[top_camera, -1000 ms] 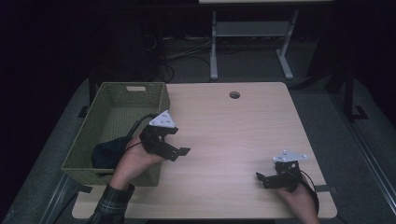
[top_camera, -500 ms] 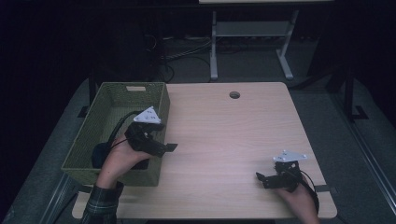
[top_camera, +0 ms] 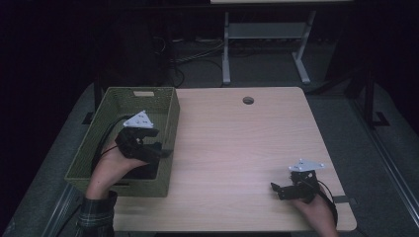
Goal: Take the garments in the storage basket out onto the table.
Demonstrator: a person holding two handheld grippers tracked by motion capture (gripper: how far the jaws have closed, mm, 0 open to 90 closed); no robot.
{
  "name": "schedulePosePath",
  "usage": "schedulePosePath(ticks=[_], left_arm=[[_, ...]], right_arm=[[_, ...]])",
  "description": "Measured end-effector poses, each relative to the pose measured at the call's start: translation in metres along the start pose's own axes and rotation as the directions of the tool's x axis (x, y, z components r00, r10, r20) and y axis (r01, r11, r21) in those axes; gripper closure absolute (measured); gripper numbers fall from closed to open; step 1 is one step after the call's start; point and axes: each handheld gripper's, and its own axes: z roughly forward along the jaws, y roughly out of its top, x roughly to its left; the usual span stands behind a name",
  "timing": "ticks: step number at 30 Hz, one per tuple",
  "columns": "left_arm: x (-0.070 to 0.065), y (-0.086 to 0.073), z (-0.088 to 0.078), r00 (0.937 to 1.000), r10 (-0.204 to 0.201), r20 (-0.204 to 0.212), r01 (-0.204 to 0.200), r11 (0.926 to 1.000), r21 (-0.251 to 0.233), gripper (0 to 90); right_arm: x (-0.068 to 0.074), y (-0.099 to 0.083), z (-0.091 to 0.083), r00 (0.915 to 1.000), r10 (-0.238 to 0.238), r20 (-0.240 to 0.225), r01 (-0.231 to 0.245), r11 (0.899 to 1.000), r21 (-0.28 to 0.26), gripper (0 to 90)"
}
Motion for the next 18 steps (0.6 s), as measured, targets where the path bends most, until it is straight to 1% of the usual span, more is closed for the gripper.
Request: schedulePosePath(ticks=[4,11,15,18], left_arm=[[0.007,-0.006,-0.009,0.9998,-0.015,-0.013,0.015,0.9999,-0.003,14.3],[0.017,-0.015,-0.02,0.9984,-0.048,-0.029,0.048,0.9989,-0.004,14.3],[0.022,-0.021,-0.026,0.9961,-0.068,-0.056,0.068,0.9976,0.006,14.3],[0.026,-0.026,-0.03,0.9951,-0.078,-0.06,0.079,0.9969,0.01,14.3]], right_arm=[[0.0,0.0,0.0,1.0,0.0,0.0,0.0,1.0,0.0,1.3],[0.0,0.0,0.0,1.0,0.0,-0.001,0.0,1.0,0.0,1.3],[0.0,0.0,0.0,1.0,0.0,0.0,0.0,1.0,-0.001,1.3],[0.0,0.0,0.0,1.0,0.0,0.0,0.0,1.0,0.0,1.3]])
